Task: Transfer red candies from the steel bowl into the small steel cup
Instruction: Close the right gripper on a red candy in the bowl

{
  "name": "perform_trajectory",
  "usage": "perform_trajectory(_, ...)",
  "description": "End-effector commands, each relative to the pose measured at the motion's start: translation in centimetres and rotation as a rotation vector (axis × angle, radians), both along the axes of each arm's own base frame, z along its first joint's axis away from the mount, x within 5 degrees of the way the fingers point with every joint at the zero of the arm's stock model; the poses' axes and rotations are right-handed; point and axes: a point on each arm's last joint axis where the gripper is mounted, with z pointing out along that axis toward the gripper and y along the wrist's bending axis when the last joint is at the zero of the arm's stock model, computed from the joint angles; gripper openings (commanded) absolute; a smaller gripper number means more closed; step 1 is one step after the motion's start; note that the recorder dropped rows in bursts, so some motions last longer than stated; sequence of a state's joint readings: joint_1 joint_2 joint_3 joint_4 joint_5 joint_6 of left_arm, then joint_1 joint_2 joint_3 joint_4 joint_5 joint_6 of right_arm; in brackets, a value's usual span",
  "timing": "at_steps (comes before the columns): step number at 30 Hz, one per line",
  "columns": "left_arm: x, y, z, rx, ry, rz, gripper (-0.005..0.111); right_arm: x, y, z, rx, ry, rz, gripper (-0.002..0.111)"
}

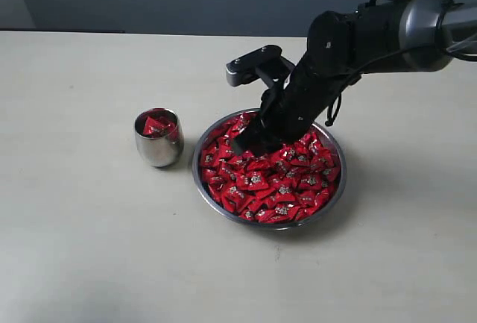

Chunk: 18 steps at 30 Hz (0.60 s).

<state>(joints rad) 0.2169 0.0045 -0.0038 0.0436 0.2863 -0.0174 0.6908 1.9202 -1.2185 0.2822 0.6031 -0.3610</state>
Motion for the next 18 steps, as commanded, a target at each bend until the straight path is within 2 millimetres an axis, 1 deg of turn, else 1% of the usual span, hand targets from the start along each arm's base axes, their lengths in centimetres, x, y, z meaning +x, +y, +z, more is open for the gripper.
perform_trajectory(1,0.0,0.0,-0.1,-0.001,-0.003,0.001,0.000,0.3,0.2,-0.5,-0.012,0.002,0.010,0.027)
perform_trajectory(7,0.0,0.0,-0.1,-0.001,-0.003,0.001,0.000,0.3,0.3,-2.4,-0.049,0.076,0.008,0.027)
perform_trajectory(18,0.0,0.0,-0.1,-0.001,-0.003,0.001,0.000,0.4,0.3,-2.5,-0.058,0.063,0.016,0.027)
